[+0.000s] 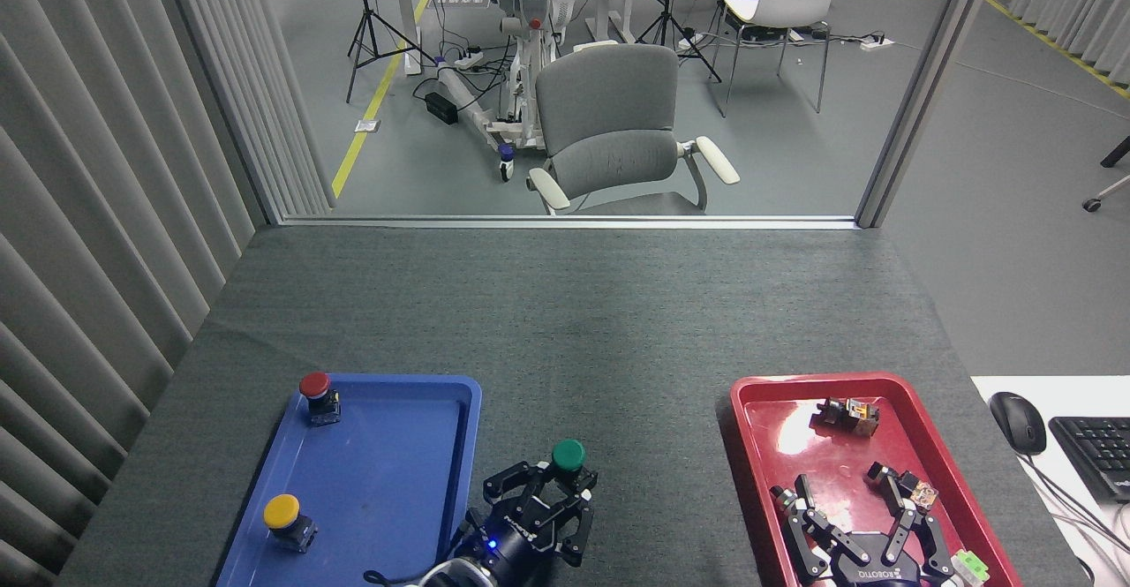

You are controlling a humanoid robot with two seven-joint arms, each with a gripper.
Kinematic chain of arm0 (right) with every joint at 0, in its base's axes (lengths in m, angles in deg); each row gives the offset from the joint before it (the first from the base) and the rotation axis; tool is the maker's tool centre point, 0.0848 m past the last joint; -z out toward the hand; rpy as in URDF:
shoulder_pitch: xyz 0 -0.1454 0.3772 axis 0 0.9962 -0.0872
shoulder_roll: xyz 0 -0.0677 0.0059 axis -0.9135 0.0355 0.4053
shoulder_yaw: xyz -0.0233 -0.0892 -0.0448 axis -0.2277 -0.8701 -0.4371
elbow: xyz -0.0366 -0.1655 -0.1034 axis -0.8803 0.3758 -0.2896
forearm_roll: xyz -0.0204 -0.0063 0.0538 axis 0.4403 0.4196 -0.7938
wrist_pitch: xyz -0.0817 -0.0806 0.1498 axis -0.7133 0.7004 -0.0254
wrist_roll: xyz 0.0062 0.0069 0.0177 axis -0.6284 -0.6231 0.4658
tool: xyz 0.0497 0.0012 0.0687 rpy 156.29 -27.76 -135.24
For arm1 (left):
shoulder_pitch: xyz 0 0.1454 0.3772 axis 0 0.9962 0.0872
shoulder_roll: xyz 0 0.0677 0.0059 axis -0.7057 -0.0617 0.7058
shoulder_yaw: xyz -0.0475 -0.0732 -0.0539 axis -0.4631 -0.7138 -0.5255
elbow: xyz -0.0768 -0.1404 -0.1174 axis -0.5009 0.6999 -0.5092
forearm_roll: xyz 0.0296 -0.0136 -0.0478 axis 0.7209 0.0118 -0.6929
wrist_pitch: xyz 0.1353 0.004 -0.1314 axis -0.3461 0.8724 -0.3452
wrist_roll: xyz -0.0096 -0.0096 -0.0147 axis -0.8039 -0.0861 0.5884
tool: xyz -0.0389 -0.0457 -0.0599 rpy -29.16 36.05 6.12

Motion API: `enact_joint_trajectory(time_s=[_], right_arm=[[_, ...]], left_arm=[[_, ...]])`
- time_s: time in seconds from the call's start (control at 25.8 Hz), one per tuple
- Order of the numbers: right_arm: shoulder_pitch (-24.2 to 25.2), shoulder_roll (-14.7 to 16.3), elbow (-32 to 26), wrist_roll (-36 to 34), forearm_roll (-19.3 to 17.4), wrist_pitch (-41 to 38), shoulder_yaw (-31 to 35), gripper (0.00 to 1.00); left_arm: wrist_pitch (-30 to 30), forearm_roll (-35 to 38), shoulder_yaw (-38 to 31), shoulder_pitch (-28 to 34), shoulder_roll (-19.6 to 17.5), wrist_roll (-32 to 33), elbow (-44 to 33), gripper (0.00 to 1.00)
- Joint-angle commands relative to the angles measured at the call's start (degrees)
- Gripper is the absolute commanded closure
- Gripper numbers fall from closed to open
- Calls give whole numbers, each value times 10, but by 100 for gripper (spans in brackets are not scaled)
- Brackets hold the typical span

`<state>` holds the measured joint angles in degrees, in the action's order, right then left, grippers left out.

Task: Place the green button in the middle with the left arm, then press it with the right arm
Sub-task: 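Carry the green button out of the tray toward the table middle, then lower the green button onto the table and open the left gripper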

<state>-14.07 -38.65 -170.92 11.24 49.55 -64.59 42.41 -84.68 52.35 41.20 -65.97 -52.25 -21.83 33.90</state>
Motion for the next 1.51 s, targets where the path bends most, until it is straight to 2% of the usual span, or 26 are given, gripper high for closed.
enact_joint_trajectory(time_s=[0.0, 0.23, 0.31, 0.47, 0.54, 0.58, 0.66, 0.7, 0.74, 0.93, 1.24, 1.4, 1.47], right_arm=[[2, 0, 0, 1, 0, 0, 0, 1], [3, -4, 0, 1, 0, 1, 0, 1], [2, -4, 0, 1, 0, 0, 0, 1], [2, -4, 0, 2, 0, 0, 0, 1], [2, -4, 0, 2, 0, 0, 0, 1], [2, -4, 0, 2, 0, 0, 0, 1], [2, -3, 0, 2, 0, 0, 0, 1], [2, -3, 0, 2, 0, 0, 0, 1], [2, -3, 0, 2, 0, 0, 0, 1], [2, -1, 0, 1, 0, 0, 0, 1], [3, 0, 0, 2, -1, -4, 0, 1], [3, -1, 0, 2, -1, -4, 0, 1], [3, -3, 0, 2, -1, -4, -2, 1]], left_arm=[[10, 0, 2, -4, 40, -3, 54, 84], [14, 4, 3, -6, 41, -24, 69, 82], [16, 1, 3, -6, 41, -29, 72, 76], [48, -2, 2, -3, 41, -32, 73, 47], [48, 0, 3, -1, 41, -41, 72, 43], [48, 0, 3, -1, 41, -46, 72, 38], [49, -1, 3, -1, 41, -50, 72, 19], [48, -1, 3, -1, 41, -50, 69, 5], [47, 1, 3, 0, 41, -50, 68, 0], [46, 2, 1, 22, 30, -50, 48, 0], [49, 4, -5, 66, -48, -50, -95, 0], [42, 3, -71, 107, -82, -47, -161, 0], [32, 3, -113, 138, -113, -45, -218, 0]])
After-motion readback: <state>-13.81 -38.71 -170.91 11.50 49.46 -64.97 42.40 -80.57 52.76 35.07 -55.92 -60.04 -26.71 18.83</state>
